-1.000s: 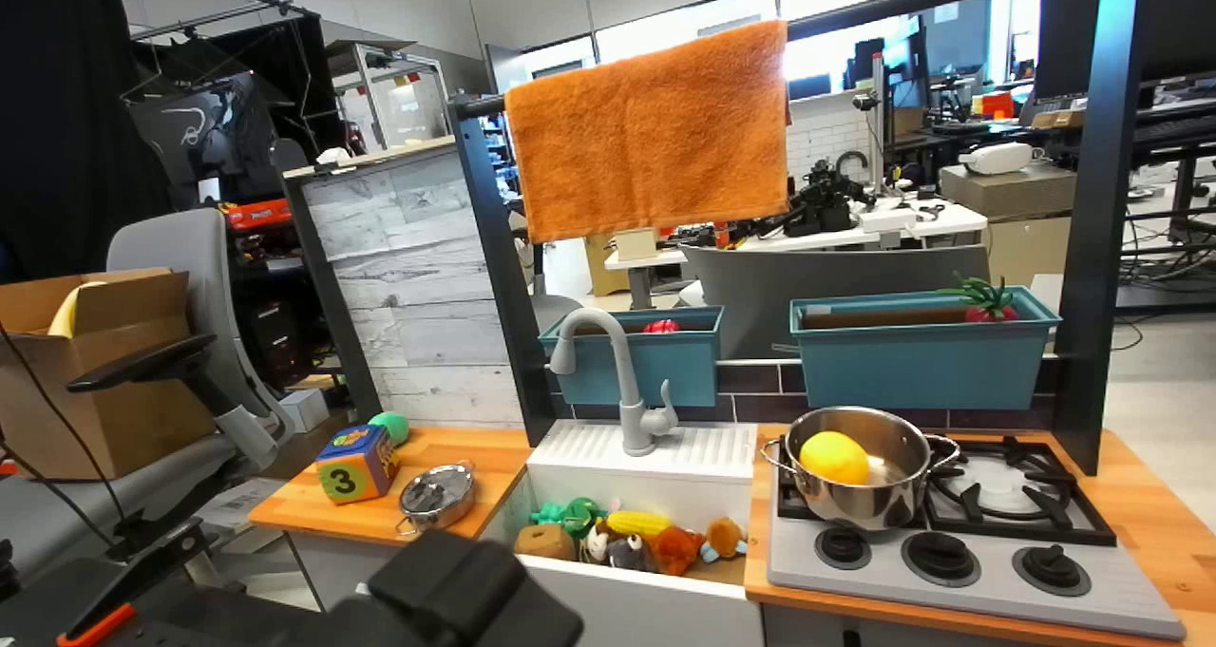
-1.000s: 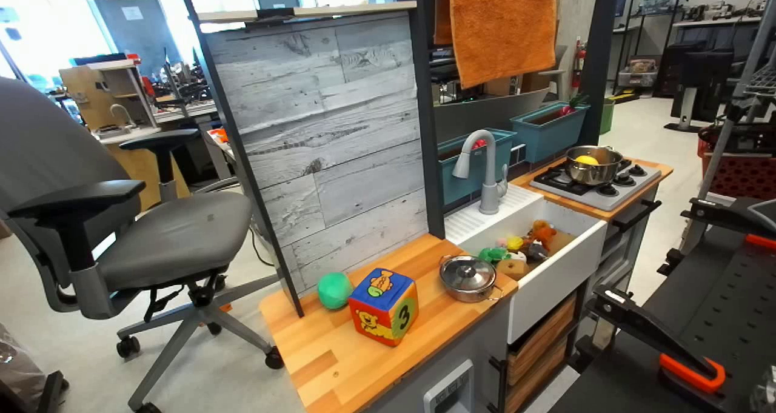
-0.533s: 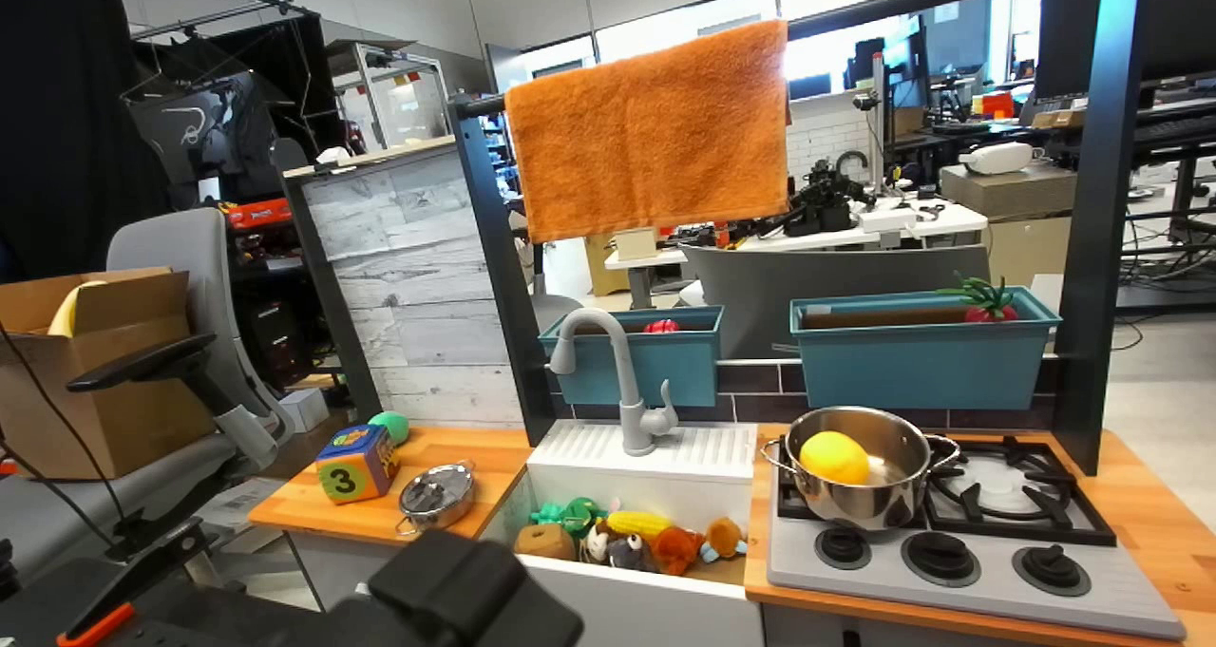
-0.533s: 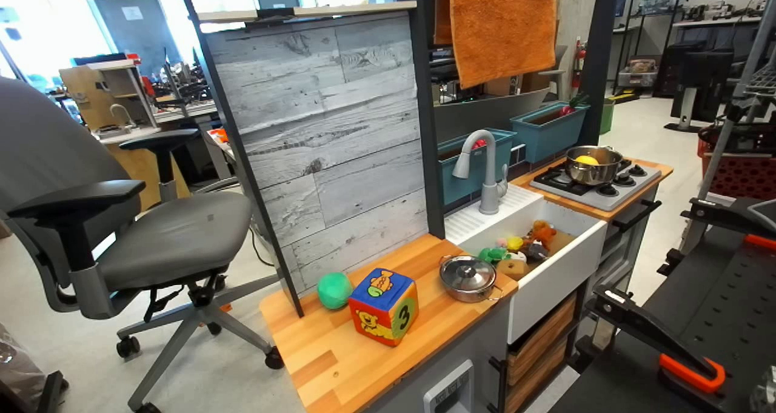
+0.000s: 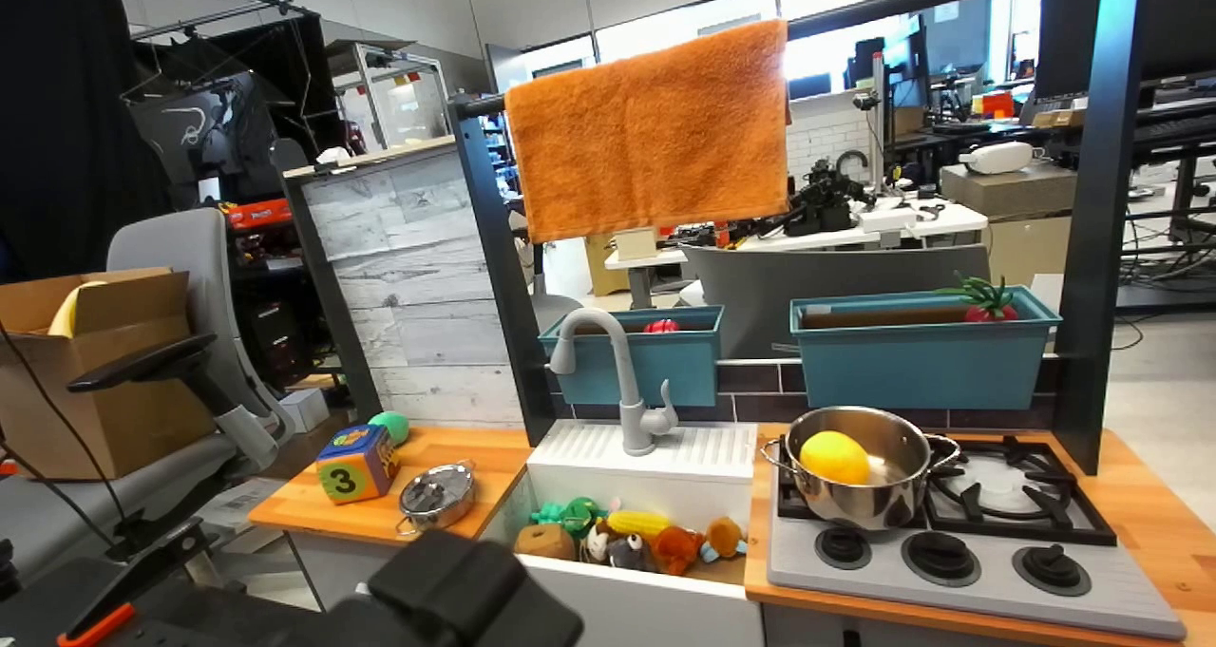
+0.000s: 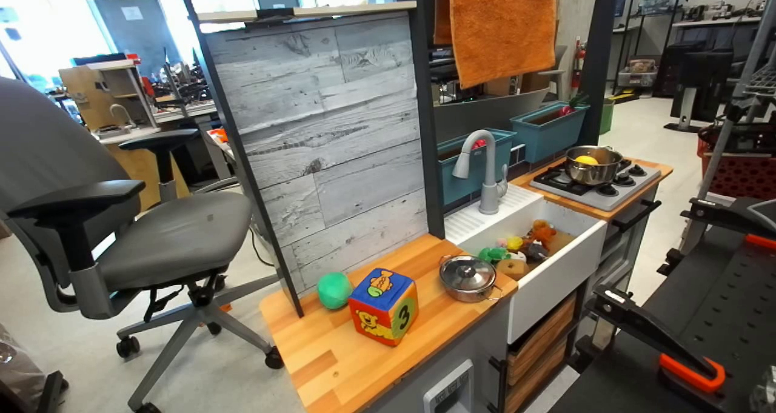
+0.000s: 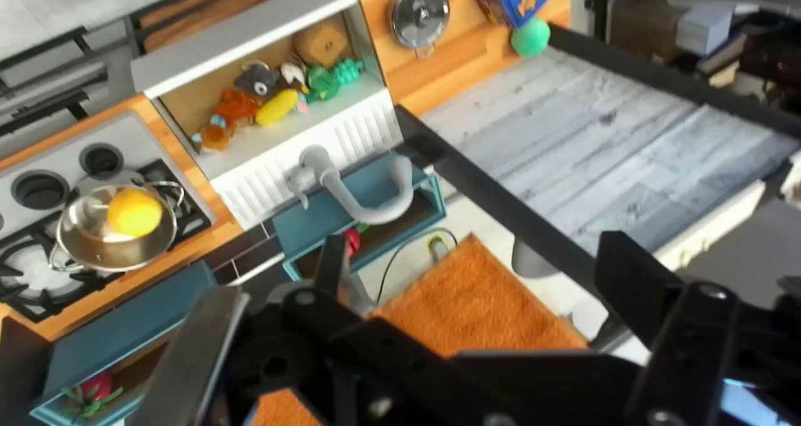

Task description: Unhang the orange towel and place it inside the sink

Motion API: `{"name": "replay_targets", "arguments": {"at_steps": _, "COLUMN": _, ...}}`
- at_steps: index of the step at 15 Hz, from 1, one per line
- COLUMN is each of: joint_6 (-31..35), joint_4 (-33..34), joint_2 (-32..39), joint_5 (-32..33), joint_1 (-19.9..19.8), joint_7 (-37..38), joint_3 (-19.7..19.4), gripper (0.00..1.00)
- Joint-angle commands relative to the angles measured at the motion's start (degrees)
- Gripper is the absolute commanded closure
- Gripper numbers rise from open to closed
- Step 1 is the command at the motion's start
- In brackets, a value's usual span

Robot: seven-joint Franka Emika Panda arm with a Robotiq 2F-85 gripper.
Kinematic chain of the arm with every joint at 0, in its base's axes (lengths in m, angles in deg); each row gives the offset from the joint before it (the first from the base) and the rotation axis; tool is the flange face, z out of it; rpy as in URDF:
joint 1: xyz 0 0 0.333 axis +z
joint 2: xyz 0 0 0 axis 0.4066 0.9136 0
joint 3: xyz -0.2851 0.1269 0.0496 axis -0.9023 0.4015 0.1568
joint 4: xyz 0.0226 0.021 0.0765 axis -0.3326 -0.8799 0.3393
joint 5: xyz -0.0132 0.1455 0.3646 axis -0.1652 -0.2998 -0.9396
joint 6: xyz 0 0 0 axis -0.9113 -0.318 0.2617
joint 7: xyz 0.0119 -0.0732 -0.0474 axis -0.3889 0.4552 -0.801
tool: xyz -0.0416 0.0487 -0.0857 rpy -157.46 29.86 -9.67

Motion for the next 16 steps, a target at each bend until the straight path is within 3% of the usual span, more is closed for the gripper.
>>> {"name": "replay_targets", "arguments": {"at_steps": 1, "joint_6": 5.4, "joint_4": 8.8, "joint_2": 8.6, "joint_5": -11.5, "joint_1": 2.1, "joint_7": -0.5, "joint_3": -2.5, "gripper": 0.00}}
{"name": "replay_targets", "arguments": {"at_steps": 5, "joint_6": 12.5, "joint_4": 20.5, "joint_2": 20.1, "joint_5": -27.3, "joint_1": 2.4, "joint_7": 0.4, "joint_3": -1.9, "gripper": 0.00}}
{"name": "replay_targets", "arguments": {"at_steps": 8, "joint_6": 15.0, "joint_4": 30.3, "joint_2": 30.0, "joint_5": -32.8, "joint_1": -0.1, "joint_7": 3.9, "joint_3": 1.1, "gripper": 0.00}}
{"name": "replay_targets", "arguments": {"at_steps": 16, "joint_6": 12.5, "joint_4": 54.0, "joint_2": 52.7, "joint_5": -17.1, "joint_1": -4.8, "joint_7": 29.8, "joint_3": 7.4, "gripper": 0.00}}
